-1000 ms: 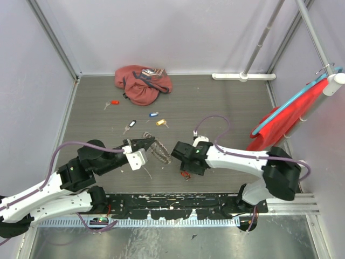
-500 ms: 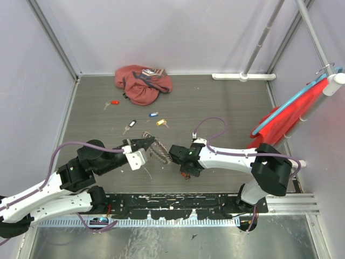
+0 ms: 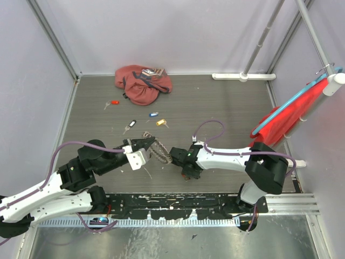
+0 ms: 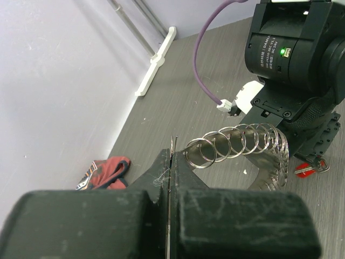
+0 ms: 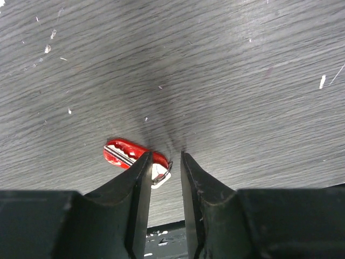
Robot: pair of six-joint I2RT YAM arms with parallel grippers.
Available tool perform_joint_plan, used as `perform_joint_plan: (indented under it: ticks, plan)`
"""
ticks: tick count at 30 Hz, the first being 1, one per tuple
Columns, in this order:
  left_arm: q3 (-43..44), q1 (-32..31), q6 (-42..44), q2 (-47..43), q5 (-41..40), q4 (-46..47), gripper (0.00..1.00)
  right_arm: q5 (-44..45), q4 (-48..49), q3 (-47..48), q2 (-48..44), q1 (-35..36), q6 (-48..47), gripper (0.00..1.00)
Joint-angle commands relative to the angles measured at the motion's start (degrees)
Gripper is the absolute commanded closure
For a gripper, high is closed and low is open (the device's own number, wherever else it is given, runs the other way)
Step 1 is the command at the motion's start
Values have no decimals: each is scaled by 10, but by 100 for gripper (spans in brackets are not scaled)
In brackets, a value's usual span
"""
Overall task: Put the keys on the keyring
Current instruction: Pick up the key from the center of the board.
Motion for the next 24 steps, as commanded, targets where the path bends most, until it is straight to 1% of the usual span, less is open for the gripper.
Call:
perform_joint_plan:
  ticks: [1,9,12,14,17,20,24]
  plan:
    - [18,0,4,-4,1,36,100,1,13,-6,-7,1,6,69]
    - [18,0,4,-4,1,35,100,-4,17,-15,-16,2,9,78]
    - [18,0,4,-4,0,35,100,1,16,-17,-27,2,10,86]
    - [18,0,3,-4,2,35,100,8,12,-18,-38,2,12,93]
    - [19,0,3,-5,1,34,100,26,2,-16,-60,2,13,99]
    - [21,0,0,-3,-1,34,100,56,-2,-6,-100,2,-11,99]
    - [25,-1,-11,3,0,36,100,125,-24,37,-159,2,-109,99]
